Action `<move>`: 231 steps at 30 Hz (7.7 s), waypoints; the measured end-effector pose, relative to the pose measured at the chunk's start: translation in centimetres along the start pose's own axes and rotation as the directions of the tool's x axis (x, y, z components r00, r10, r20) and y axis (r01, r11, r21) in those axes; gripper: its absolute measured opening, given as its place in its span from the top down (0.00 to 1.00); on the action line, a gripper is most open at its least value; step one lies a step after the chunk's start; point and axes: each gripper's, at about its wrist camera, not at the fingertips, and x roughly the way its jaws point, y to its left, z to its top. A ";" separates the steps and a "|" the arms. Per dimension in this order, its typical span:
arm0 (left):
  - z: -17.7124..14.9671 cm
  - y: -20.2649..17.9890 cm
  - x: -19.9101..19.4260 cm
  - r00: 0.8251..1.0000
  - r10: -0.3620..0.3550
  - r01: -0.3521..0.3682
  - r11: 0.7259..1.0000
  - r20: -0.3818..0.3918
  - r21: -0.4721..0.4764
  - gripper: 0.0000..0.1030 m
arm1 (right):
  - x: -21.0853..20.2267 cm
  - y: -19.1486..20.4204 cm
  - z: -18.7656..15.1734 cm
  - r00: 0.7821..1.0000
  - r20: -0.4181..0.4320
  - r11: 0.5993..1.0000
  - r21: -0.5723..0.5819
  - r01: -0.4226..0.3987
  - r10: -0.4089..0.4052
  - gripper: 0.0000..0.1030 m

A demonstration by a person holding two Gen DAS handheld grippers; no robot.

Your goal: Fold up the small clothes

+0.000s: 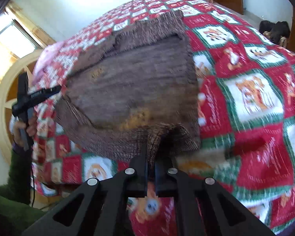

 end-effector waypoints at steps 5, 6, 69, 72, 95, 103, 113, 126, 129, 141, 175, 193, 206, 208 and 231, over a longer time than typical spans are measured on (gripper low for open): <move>0.0 1.1 -2.4 0.997 0.060 -0.063 0.996 0.054 0.065 0.50 | -0.7 -0.3 4.1 0.966 0.063 0.962 0.089 -0.257 0.252 0.96; -0.1 1.4 -2.5 0.996 0.076 -0.080 0.994 0.055 0.068 0.50 | -0.7 -0.6 5.2 0.953 0.092 0.948 0.111 -0.299 0.290 0.96; -1.2 -4.8 5.9 0.983 -0.146 0.165 0.967 -0.108 0.195 0.43 | 0.7 -0.3 2.9 0.950 0.285 0.980 0.112 -0.165 0.127 0.60; -1.2 -3.9 5.9 0.972 -0.201 0.217 0.966 -0.119 0.141 0.43 | 0.5 -0.4 2.8 0.951 0.286 0.982 0.110 -0.153 0.116 0.60; -2.3 0.3 5.8 0.924 -0.371 0.359 0.924 -0.090 -0.132 0.88 | 0.2 -0.3 3.0 0.947 0.299 0.980 0.116 -0.162 0.122 0.60; -3.6 -0.5 1.4 0.989 -0.132 0.135 0.990 0.072 -0.038 0.85 | 0.1 -0.7 2.9 0.946 0.302 0.979 0.128 -0.158 0.113 0.60; -3.9 -0.5 3.4 0.988 -0.154 0.154 0.988 0.007 -0.002 0.45 | 0.5 0.0 2.9 0.949 0.290 0.983 0.096 -0.159 0.125 0.60; -4.2 -0.6 3.6 0.996 -0.088 0.088 0.996 0.025 0.008 0.85 | -0.6 -1.3 7.3 0.945 0.316 0.995 -0.009 0.098 -0.090 0.60; -4.1 -0.8 3.8 0.997 -0.076 0.076 0.997 0.025 0.008 0.82 | 0.9 -0.6 9.1 0.940 0.301 0.973 -0.107 0.202 -0.162 0.60; -3.8 -1.8 4.3 0.999 -0.038 0.035 0.997 0.038 0.066 0.87 | 9.5 0.9 11.7 0.958 0.169 0.905 -0.322 0.276 -0.232 0.90; 6.7 0.9 1.3 0.963 -0.008 0.047 0.989 0.268 -0.140 0.88 | 0.2 5.8 18.1 0.807 0.539 0.904 -0.178 0.390 -0.242 0.97; 15.0 2.6 7.5 0.958 0.051 0.002 0.983 0.282 -0.184 0.88 | 7.6 3.5 29.6 0.791 0.540 0.898 -0.134 0.419 -0.288 0.98; 15.8 4.9 15.4 0.966 0.205 -0.158 0.949 0.155 -0.273 0.78 | 18.1 -0.9 33.3 0.803 0.435 0.862 -0.110 0.495 -0.406 0.97; 15.9 5.5 15.2 0.964 0.215 -0.161 0.940 0.156 -0.300 0.70 | 18.5 -1.1 33.6 0.813 0.417 0.866 -0.110 0.488 -0.406 0.97; 5.5 -6.3 8.9 0.975 0.204 -0.208 0.978 0.088 0.030 0.52 | 9.0 2.8 18.9 0.907 0.342 0.956 -0.065 0.284 -0.246 0.97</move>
